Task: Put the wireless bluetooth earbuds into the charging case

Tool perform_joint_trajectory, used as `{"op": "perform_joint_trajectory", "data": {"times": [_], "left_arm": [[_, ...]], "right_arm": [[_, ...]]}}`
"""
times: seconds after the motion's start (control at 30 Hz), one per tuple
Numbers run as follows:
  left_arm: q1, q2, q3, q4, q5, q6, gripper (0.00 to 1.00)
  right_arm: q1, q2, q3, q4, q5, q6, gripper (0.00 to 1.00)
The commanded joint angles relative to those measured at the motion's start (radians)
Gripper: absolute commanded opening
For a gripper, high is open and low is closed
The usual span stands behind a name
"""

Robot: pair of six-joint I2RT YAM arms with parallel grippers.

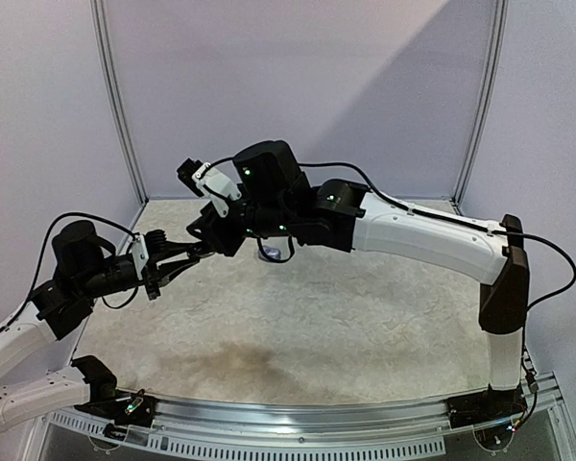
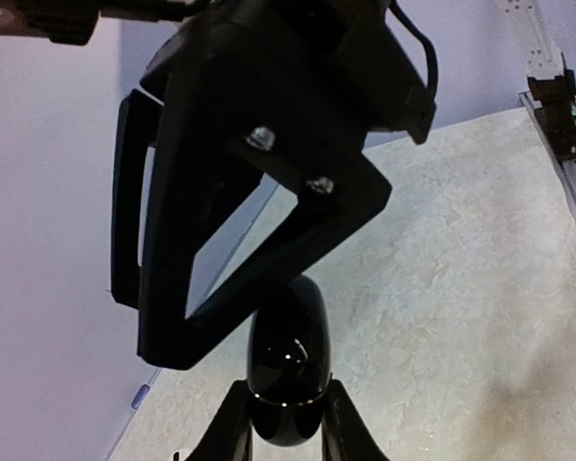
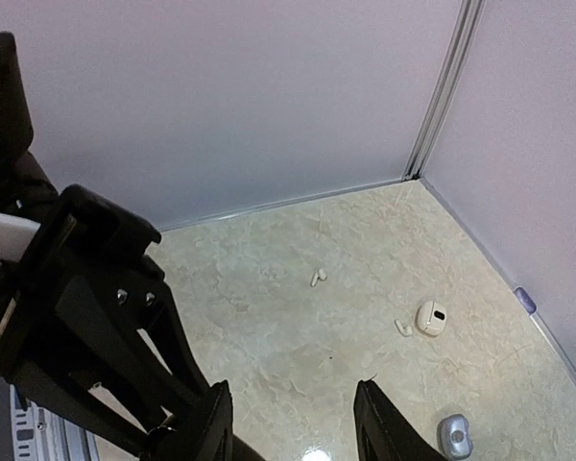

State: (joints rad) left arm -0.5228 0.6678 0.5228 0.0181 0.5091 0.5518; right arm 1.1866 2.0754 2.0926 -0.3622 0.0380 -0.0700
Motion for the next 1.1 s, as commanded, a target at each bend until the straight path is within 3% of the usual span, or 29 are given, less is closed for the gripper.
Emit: {"op": "perform_joint_trajectory", "data": {"times": [0.0,0.1,0.3,0.4,0.5,0.63,0.8,1.07], "left_arm": [[0.003,-0.001,0.021,0.034,-0.007,-0.025,0.0],[0.003,0.002,0.016,0.043,0.006,-0.081,0.0],[0.003,0.013,0.027,0.032,0.064,-0.21,0.0],[0.005,0.025,0.028,0.038,0.121,-0.357,0.0],[0.01,0.035,0.011,0.126,0.196,-0.528,0.0],[0.012,0.059,-0.001,0.282,0.277,-0.686,0.0],[0.012,0.082,0.014,0.312,0.353,-0.693,0.0],[0.012,0.093,0.02,0.321,0.331,-0.72,0.0]], "right_arm": [[0.015,-0.069,-0.091,-0.065,-0.004,-0.009,0.44],[0.016,-0.103,-0.121,-0.065,0.001,-0.013,0.4],[-0.009,-0.141,-0.123,-0.107,0.03,-0.001,0.47],[-0.057,-0.206,-0.181,-0.075,-0.133,0.017,0.57],[-0.113,-0.302,-0.322,0.045,-0.374,0.014,0.78],[-0.117,-0.35,-0.395,0.105,-0.488,-0.039,0.83],[-0.119,-0.279,-0.343,0.124,-0.553,-0.037,0.76],[-0.118,-0.193,-0.251,0.077,-0.651,-0.032,0.48]]}}
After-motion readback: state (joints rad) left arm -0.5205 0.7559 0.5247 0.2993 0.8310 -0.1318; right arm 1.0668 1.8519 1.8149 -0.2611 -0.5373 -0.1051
